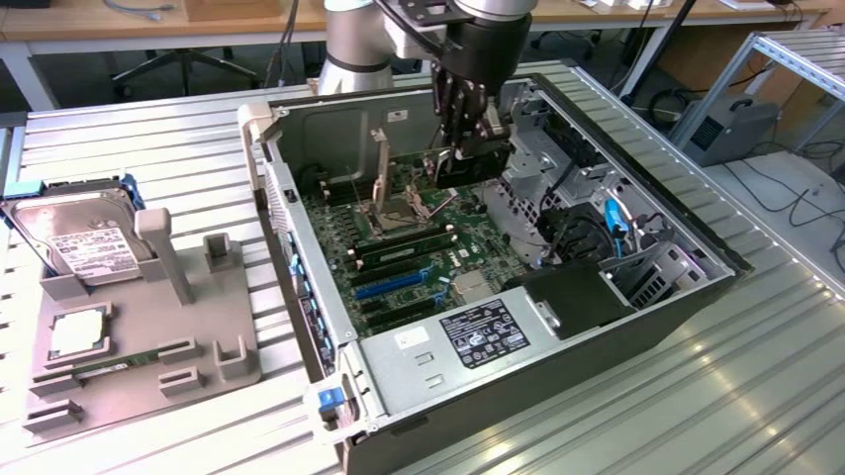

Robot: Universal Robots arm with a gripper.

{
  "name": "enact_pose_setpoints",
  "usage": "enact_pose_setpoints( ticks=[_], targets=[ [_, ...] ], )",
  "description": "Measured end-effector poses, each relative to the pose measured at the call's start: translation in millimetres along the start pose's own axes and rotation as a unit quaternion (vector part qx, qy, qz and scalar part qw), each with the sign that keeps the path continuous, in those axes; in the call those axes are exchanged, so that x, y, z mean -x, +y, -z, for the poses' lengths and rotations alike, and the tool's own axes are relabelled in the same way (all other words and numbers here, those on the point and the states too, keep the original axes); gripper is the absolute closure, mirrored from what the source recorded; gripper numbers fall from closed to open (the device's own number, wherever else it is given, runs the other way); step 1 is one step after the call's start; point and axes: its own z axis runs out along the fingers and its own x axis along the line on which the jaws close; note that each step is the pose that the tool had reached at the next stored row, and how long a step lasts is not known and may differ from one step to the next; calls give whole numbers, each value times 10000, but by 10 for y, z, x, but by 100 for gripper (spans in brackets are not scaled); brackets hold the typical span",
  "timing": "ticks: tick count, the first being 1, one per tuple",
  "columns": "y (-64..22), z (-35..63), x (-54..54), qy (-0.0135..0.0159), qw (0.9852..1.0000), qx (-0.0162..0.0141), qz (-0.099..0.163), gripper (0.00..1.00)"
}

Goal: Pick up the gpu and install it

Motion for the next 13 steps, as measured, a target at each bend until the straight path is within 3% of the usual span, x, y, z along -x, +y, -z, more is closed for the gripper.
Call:
enact_pose_setpoints(
  ticks=[13],
  targets=[
    [0,-4,0,-13,9994,9,342,73]
  ],
)
